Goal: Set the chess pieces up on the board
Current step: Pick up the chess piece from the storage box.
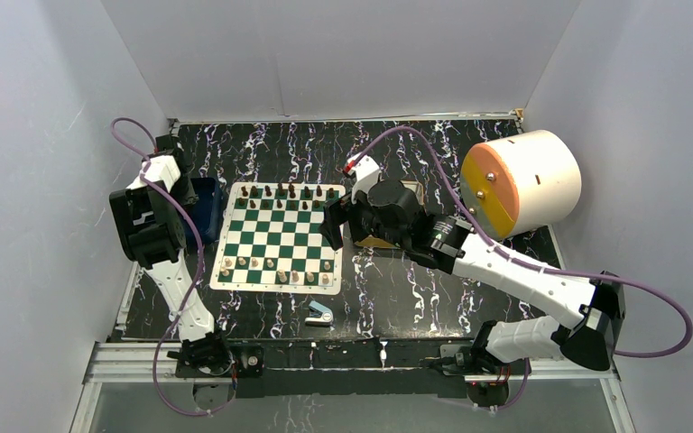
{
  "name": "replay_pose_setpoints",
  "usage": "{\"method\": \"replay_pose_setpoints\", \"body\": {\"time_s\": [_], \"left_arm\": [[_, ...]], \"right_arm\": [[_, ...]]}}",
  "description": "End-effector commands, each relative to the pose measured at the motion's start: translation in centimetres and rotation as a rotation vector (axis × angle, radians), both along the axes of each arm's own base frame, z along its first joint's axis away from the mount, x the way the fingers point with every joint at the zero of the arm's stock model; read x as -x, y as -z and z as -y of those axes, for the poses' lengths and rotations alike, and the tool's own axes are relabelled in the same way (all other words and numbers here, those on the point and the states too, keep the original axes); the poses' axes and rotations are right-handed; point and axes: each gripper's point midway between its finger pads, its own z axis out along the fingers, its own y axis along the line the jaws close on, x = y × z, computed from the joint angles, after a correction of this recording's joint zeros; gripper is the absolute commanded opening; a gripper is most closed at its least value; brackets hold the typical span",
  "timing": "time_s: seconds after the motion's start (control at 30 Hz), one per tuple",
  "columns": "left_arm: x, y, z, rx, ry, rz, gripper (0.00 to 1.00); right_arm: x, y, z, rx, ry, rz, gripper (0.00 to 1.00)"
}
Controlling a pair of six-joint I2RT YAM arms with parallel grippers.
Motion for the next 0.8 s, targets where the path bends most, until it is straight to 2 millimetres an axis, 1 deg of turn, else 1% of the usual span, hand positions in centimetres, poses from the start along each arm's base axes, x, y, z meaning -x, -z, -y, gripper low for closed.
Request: {"method": "replay_pose_setpoints", "body": {"time_s": [0.0,0.13,0.27,0.37,0.47,0.53,0.6,0.77], "left_arm": [[0.2,-1.1,0.0,0.006,-0.002,-0.004,0.15],[0.2,-2.0,0.3,0.022,-0.025,0.023,0.1],[0.0,-3.6,0.6,0.029,-0.057,0.076,0.07],[-0.3,-5.5,0.1,-0.003,-0.091,0.121,0.05],[-0.5,-7.9,0.1,-0.012,-0.113,0.184,0.06],[-0.6,-9.4,0.6,0.008,-0.129,0.232,0.07],[-0.7,-10.7,1.7,0.062,-0.133,0.284,0.07],[-0.8,-13.1,4.3,0.191,-0.127,0.381,0.07]], "right_arm": [[-0.4,-2.2,0.3,-0.075,0.026,0.042,0.99],[-0.2,-2.0,0.2,-0.075,0.018,0.029,0.99],[-0.1,-2.2,0.2,-0.087,0.022,0.023,0.99],[0.0,-2.4,0.3,-0.095,0.027,0.012,0.99],[0.1,-2.4,0.4,-0.101,0.041,-0.015,0.99],[0.2,-2.5,0.4,-0.109,0.05,-0.037,0.99],[0.5,-2.7,0.4,-0.118,0.05,-0.06,0.99],[0.3,-2.4,1.2,-0.147,0.111,-0.08,0.99]]}}
